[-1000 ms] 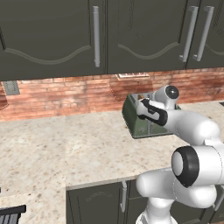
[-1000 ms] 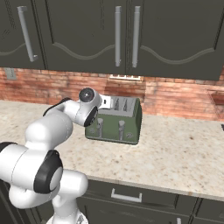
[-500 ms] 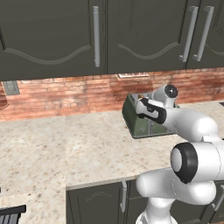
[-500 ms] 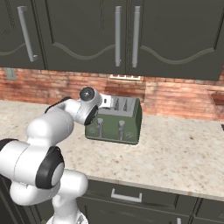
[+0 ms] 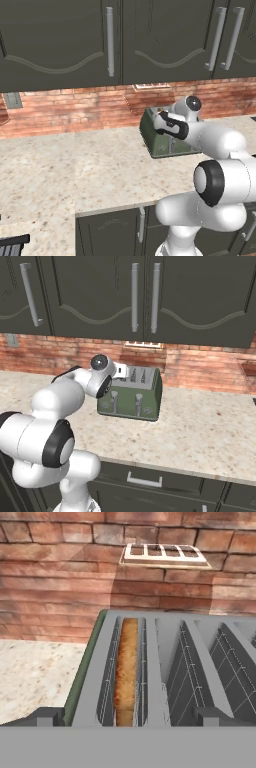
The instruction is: Start the toaster. Once the lever pops up, take the bread to the plate on the dining counter.
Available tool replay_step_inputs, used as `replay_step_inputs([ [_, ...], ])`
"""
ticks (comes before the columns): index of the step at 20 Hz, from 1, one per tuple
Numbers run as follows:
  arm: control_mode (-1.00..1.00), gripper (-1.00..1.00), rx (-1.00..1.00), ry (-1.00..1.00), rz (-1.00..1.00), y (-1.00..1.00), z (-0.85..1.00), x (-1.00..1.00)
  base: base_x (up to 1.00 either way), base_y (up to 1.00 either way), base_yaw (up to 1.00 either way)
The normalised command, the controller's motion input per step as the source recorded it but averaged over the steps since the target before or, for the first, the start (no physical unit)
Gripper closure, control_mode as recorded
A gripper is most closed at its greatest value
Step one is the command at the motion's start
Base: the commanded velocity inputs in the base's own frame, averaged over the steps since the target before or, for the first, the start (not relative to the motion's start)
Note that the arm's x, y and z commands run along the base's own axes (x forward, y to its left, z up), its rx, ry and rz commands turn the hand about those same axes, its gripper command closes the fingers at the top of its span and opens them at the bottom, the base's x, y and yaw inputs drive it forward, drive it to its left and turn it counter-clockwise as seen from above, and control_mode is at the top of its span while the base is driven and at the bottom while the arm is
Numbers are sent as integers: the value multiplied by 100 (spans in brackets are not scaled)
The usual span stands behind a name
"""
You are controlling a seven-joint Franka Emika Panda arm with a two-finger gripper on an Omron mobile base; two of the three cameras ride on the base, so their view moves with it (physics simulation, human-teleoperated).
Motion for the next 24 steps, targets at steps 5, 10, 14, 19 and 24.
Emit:
replay_step_inputs([
  [5, -100, -100, 0, 0, 0, 0, -2, 9, 0, 0, 0],
  [10, -100, -100, 0, 0, 0, 0, -11, 10, 0, 0, 0],
  [14, -100, -100, 0, 0, 0, 0, -17, 11, 0, 0, 0],
  [19, -100, -100, 0, 0, 0, 0, -12, 5, 0, 0, 0],
  [24, -100, -100, 0, 0, 0, 0, -2, 0, 0, 0, 0],
])
